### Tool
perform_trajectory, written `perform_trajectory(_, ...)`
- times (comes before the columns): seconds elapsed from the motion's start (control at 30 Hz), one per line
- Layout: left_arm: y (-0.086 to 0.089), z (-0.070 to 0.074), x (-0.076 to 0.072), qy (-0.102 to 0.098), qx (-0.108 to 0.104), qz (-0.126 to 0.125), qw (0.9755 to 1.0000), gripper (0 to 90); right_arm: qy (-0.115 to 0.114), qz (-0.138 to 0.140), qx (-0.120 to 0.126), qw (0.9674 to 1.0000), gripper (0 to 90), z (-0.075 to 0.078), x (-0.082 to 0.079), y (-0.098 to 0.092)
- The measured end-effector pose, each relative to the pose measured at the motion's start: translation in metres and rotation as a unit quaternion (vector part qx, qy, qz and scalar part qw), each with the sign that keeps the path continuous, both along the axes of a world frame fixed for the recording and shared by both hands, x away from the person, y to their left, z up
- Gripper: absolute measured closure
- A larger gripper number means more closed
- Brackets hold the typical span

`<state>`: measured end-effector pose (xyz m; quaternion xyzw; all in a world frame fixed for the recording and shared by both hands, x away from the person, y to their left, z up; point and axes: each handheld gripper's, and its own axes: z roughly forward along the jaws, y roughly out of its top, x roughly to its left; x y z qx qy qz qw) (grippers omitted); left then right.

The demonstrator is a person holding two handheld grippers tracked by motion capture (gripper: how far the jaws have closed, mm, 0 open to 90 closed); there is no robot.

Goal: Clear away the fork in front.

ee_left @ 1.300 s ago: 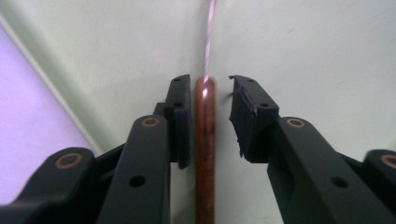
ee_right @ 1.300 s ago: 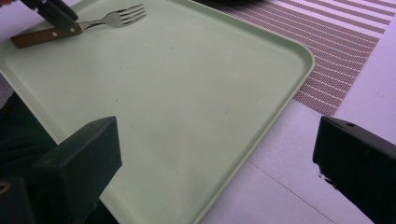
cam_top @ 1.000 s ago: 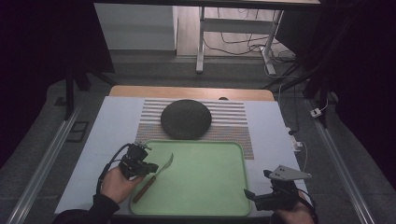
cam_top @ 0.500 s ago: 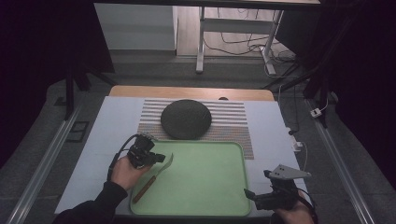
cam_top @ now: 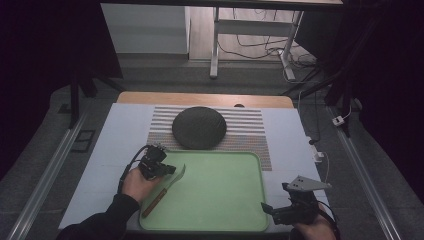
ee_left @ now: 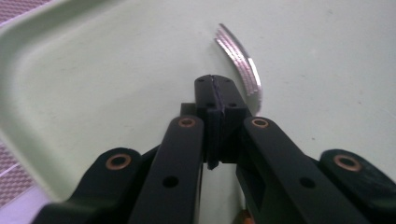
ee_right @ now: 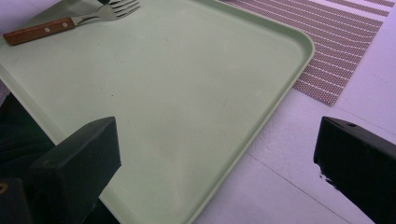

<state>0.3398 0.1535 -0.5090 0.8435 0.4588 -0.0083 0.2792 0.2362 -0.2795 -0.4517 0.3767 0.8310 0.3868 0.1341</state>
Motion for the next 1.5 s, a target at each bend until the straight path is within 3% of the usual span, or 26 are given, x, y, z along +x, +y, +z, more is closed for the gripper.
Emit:
perform_trajectory(0.03,0.0,0.001,0.0,-0.001,-0.002,0.002,1.0,89.0,0.0,0.0,0.0,1.0,0.6,0.0,0.0,0.0)
perform_trajectory(0.07,-0.006,0.003,-0.002,-0.003,-0.011,-0.014,0.9998,89.0,0.002,0.0,-0.002,1.0,0.6,0.0,0.0,0.0)
perform_trajectory(0.13,-0.02,0.007,-0.008,-0.016,0.005,-0.041,0.999,89.0,0.003,0.0,-0.003,1.0,0.6,0.0,0.0,0.0)
perform_trajectory(0.23,-0.036,0.008,-0.012,-0.02,0.009,-0.066,0.9976,89.1,0.004,0.0,-0.004,1.0,0.6,0.0,0.001,0.0)
perform_trajectory(0.43,-0.043,0.003,-0.013,-0.013,0.016,-0.073,0.9971,89.0,0.007,0.001,-0.003,1.0,0.6,0.0,0.001,0.0)
perform_trajectory(0.57,-0.043,0.008,-0.015,-0.016,-0.006,-0.077,0.9968,89.0,0.011,-0.001,0.002,0.9999,0.6,-0.001,0.002,0.0)
perform_trajectory(0.63,-0.051,0.004,-0.019,-0.005,-0.021,-0.101,0.9947,89.0,0.012,0.0,0.001,0.9999,0.6,-0.001,0.002,0.0)
perform_trajectory(0.7,-0.055,0.001,-0.02,-0.001,-0.015,-0.107,0.9941,89.0,0.012,-0.001,0.001,0.9999,0.6,-0.001,0.002,0.0)
perform_trajectory(0.73,-0.061,-0.004,-0.021,0.001,0.005,-0.114,0.9935,89.0,0.012,-0.001,0.001,0.9999,0.6,-0.001,0.002,0.0)
perform_trajectory(0.77,-0.062,-0.006,-0.021,0.0,0.018,-0.112,0.9935,89.0,0.012,-0.001,0.001,0.9999,0.6,-0.001,0.002,0.0)
perform_trajectory(0.83,-0.059,-0.006,-0.02,-0.003,0.018,-0.102,0.9946,89.0,0.012,-0.001,0.002,0.9999,0.6,-0.001,0.002,0.0)
perform_trajectory(0.9,-0.053,-0.006,-0.018,-0.011,0.031,-0.091,0.9953,89.0,0.013,0.0,0.002,0.9999,0.6,-0.001,0.002,0.0)
perform_trajectory(1.03,-0.04,-0.006,-0.012,-0.009,0.035,-0.066,0.9972,89.0,0.013,-0.001,0.003,0.9999,0.6,-0.001,0.002,-0.001)
perform_trajectory(1.1,-0.026,-0.005,-0.007,-0.004,0.041,-0.042,0.9983,89.0,0.014,-0.001,0.006,0.9999,0.7,-0.001,0.002,-0.001)
perform_trajectory(1.23,-0.009,-0.006,-0.001,0.009,0.033,-0.016,0.9993,89.0,0.015,-0.001,0.006,0.9999,0.7,-0.001,0.003,-0.001)
perform_trajectory(1.5,0.013,-0.007,0.005,0.019,0.024,0.01,0.9995,88.9,0.016,0.0,0.005,0.9999,0.8,-0.001,0.003,-0.001)
